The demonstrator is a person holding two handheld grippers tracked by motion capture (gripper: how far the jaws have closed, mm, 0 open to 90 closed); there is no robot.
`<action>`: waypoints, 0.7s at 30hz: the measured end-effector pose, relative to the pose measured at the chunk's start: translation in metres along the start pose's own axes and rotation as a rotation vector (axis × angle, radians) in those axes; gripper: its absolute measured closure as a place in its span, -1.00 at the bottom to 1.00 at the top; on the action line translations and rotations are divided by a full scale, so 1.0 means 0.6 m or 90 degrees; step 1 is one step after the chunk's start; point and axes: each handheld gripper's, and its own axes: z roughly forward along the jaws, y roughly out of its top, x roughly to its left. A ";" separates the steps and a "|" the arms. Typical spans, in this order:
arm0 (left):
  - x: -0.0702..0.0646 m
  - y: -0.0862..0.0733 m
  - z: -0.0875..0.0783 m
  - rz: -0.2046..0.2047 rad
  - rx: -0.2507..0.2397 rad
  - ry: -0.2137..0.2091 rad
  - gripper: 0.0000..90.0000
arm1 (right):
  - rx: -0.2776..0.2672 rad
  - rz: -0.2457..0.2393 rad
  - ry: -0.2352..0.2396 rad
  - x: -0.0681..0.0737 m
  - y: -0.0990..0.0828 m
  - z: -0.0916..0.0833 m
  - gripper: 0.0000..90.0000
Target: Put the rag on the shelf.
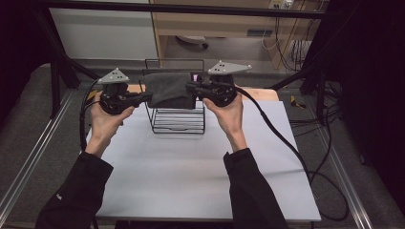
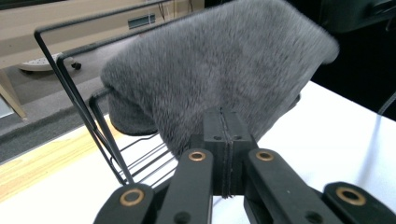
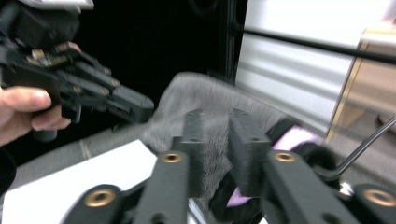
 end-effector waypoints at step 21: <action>0.009 -0.037 0.027 -0.015 -0.003 0.017 0.84 | 0.026 0.020 -0.025 -0.021 -0.068 0.025 0.72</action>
